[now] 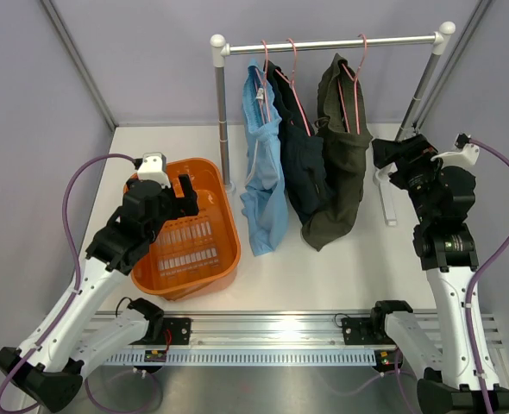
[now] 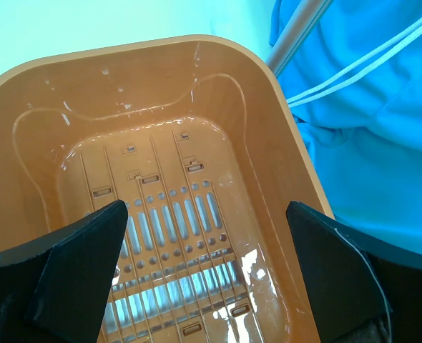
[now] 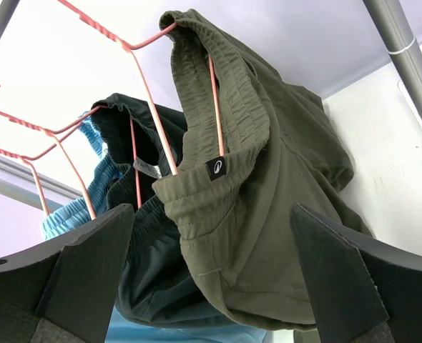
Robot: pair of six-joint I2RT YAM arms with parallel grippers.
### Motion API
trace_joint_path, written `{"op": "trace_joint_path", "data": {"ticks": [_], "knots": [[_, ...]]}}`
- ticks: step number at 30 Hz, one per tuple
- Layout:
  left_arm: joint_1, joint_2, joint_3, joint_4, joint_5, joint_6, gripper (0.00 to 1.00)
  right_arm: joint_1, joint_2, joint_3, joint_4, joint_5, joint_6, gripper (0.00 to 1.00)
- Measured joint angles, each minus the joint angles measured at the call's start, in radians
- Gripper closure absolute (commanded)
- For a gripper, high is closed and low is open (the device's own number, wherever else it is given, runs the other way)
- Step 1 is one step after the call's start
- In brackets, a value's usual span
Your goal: Remove the shorts from the hanger
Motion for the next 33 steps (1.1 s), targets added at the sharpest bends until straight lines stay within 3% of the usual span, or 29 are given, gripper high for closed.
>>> {"op": "trace_joint_path", "data": {"ticks": [9,18,23,33], "knots": [[0.000,0.000,0.000,0.002,0.000,0.000,0.01,-0.001,0.002,0.073,-0.082,0.049,-0.079,0.01],[0.000,-0.018,0.000,0.002,0.001,0.000,0.01,-0.001,0.126,0.322,-0.129,0.068,-0.171,0.01],[0.000,-0.026,0.011,0.002,0.002,0.000,0.01,-0.001,0.316,0.588,-0.153,0.058,-0.235,0.01],[0.000,-0.045,0.017,0.002,0.005,0.000,0.01,-0.001,0.644,0.792,-0.163,-0.031,-0.310,0.23]]}}
